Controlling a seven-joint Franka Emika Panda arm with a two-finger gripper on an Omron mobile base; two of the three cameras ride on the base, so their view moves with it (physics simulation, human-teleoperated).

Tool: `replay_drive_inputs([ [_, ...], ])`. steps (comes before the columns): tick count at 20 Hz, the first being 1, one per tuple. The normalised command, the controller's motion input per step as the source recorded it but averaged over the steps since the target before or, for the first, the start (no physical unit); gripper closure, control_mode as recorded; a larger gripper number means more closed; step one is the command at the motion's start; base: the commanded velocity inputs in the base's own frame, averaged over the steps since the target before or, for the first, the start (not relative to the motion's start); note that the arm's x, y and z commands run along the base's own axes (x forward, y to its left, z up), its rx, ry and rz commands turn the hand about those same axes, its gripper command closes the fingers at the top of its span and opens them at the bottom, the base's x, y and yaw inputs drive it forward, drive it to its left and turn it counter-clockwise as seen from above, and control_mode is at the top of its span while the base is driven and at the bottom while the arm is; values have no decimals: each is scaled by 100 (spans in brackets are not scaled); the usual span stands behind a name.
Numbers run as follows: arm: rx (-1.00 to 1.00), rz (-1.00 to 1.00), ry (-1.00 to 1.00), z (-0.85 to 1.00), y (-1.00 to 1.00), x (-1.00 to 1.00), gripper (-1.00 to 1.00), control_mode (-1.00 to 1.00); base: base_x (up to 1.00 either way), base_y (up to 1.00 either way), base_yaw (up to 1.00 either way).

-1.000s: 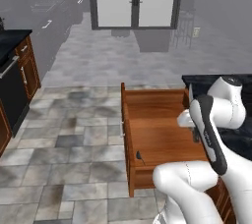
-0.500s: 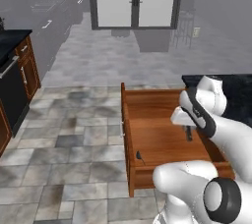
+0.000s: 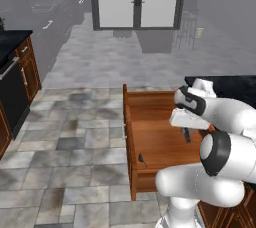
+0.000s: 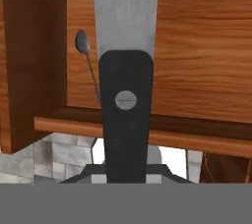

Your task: Pick up the metallic utensils from the counter and place them in the open drawer. Make sure not to pick up any wooden utensils.

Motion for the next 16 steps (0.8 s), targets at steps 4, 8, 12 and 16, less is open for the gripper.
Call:
replay_drive_inputs([
  [4,1,0,11,-46,-2,30,100,-100,0,0,0],
  [8,2,0,9,-41,-1,6,100,-100,0,0,0],
  [12,2,0,5,-28,0,1,100,-100,0,0,0],
  [16,0,0,2,-27,0,11,100,-100,0,0,0],
])
